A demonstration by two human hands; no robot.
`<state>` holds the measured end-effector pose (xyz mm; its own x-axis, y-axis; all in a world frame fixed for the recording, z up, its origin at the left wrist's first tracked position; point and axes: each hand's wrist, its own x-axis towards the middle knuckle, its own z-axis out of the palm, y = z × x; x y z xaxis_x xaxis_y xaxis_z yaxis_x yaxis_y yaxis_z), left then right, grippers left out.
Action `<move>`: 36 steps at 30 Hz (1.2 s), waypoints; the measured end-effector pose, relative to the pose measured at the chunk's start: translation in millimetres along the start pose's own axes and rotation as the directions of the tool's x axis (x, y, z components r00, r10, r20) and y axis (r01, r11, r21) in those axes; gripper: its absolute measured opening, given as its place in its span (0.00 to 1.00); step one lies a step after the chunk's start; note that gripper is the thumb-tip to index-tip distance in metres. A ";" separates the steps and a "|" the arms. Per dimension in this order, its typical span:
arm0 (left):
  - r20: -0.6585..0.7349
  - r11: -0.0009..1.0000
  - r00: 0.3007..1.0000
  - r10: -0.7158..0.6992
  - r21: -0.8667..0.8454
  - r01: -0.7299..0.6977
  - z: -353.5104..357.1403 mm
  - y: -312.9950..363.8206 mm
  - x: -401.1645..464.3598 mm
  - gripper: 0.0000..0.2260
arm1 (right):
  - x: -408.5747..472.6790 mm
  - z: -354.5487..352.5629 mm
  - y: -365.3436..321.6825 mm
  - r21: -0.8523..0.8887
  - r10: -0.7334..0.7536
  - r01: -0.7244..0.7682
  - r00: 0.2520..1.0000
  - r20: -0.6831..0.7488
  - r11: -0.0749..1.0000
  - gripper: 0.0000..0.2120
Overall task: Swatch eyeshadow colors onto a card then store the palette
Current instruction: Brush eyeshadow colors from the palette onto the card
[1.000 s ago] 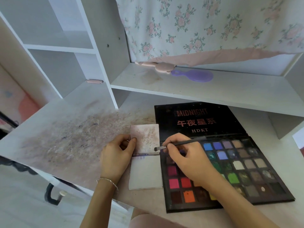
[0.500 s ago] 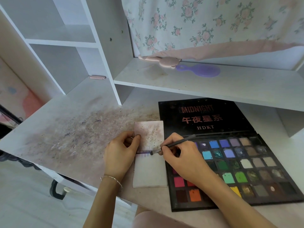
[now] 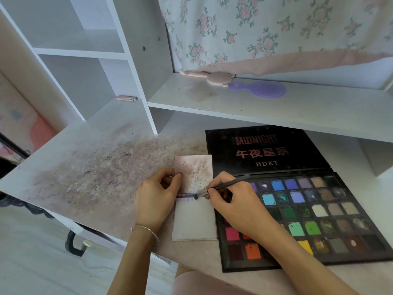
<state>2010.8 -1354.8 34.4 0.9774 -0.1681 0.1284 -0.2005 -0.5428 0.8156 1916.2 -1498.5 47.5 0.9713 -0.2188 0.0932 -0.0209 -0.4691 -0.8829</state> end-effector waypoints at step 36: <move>0.008 1.000 1.000 0.003 -0.018 -0.003 -1.1 -1.6 0.2 0.06 | -5.3 -15.5 -4.3 0.274 0.004 0.060 0.974 -0.227 0.960 0.10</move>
<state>2011.4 -1353.1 33.8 0.9762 -0.1761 0.1266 -0.2021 -0.5277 0.8250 1907.4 -1508.6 58.0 0.8921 -0.4089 0.1920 0.1035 -0.2287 -0.9680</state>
